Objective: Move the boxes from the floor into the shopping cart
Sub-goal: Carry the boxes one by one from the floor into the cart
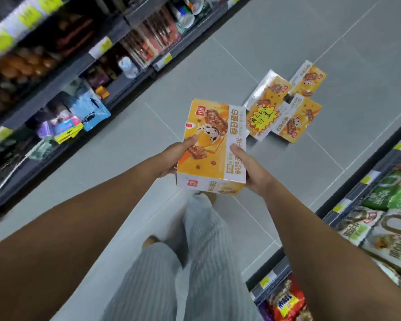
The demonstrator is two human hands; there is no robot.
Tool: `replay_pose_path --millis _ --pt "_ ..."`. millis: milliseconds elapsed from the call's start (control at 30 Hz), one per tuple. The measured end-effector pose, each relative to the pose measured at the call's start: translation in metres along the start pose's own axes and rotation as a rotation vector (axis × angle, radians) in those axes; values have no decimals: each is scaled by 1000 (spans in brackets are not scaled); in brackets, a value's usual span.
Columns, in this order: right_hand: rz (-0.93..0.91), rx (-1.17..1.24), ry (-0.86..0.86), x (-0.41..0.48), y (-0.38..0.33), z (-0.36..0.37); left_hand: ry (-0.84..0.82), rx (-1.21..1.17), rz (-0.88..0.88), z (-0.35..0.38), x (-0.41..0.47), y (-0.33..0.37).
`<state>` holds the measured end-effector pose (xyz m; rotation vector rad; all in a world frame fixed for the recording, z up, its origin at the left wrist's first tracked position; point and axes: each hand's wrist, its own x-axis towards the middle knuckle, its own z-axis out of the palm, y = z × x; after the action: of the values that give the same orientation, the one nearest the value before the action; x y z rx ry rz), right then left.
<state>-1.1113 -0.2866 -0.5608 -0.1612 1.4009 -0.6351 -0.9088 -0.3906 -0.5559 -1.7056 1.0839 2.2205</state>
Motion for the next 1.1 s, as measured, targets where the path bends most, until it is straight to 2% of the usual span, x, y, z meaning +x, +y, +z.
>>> replay_pose_path --millis 200,667,967,1100 --pt "-34 -232 -128 -10 23 106 183 -259 63 -65 -78 -101" --pt "-96 -804 -468 -128 152 446 664 -818 264 -182 -358 -390" --pt "-126 -1135 -726 -199 235 643 926 -1125 332 -220 -505 -524" --pt "-150 -1251 -832 -218 270 725 1038 -1234 332 -251 -534 -589"
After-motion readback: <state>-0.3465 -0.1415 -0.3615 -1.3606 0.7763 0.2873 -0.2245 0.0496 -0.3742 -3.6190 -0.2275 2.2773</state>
